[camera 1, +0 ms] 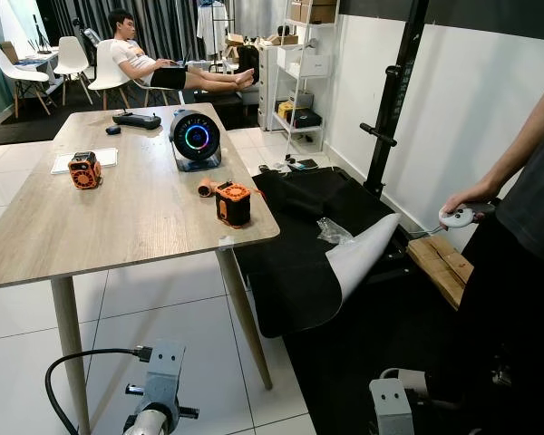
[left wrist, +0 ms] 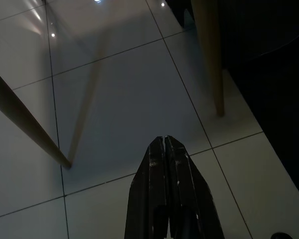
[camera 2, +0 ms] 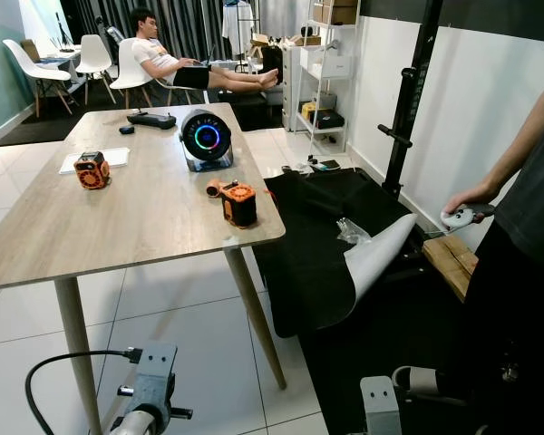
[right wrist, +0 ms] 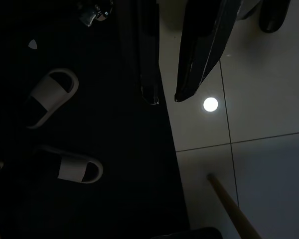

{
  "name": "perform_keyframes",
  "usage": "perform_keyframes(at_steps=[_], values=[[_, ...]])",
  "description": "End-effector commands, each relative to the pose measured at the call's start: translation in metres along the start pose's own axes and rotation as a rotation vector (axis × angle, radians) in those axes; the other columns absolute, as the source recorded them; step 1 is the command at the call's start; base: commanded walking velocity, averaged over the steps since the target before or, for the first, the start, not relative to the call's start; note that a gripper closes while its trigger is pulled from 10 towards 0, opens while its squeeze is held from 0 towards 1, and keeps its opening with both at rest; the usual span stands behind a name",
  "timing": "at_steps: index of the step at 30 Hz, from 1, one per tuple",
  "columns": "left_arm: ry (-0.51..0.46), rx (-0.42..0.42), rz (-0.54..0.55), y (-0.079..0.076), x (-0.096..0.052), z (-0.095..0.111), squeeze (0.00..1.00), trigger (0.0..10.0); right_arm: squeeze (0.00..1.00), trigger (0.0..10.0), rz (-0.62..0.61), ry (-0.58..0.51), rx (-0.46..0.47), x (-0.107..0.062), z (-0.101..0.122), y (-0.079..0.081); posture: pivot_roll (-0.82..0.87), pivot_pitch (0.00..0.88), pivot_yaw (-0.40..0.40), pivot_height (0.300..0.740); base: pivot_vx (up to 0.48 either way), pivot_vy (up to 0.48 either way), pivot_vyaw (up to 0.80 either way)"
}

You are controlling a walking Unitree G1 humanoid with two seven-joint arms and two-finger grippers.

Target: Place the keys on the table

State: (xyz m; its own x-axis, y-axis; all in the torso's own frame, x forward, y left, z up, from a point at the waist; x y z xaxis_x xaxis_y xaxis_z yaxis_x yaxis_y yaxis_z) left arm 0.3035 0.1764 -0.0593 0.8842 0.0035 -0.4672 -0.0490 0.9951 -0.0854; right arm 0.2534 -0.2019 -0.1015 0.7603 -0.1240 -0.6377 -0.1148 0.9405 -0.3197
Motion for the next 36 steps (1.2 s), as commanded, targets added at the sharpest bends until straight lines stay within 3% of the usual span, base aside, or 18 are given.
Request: perform_keyframes(at_steps=[1,27,36], values=[[0.004,-0.015,0.0,-0.0017,-0.001,-0.0025,0.0,10.0,0.0,10.0,0.006,0.012,-0.013,-0.0001,-0.0023,0.0006,0.01,0.0,-0.023,0.74,0.0,0.0,0.0],[0.006,-0.017,0.007,-0.0042,0.0012,-0.0002,0.0,10.0,0.0,10.0,-0.003,0.011,0.006,0.0011,0.0011,0.0005,0.01,0.011,-0.014,0.74,0.0,0.0,0.0],[0.003,-0.006,0.016,-0.0022,0.0009,-0.0001,0.0,10.0,0.0,10.0,-0.007,0.012,0.005,0.0009,0.0002,-0.0002,0.01,0.009,-0.015,0.74,0.0,0.0,-0.8]])
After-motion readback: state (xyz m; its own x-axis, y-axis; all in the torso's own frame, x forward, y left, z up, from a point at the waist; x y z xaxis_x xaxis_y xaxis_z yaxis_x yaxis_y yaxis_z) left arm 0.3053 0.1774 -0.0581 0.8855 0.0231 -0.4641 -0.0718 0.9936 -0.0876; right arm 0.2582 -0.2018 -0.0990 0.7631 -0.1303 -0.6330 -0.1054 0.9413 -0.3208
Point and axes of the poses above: a point about 5 cm out from each wrist's last joint towards the gripper, its own x axis pointing out of the wrist towards the gripper, its own z axis along the axis of the wrist's last joint, y = z × x, the point moved 6 cm from there along x, pointing out of the wrist towards the gripper, and after that the axes turned 13 degrees about -x, right-handed, at the moved point
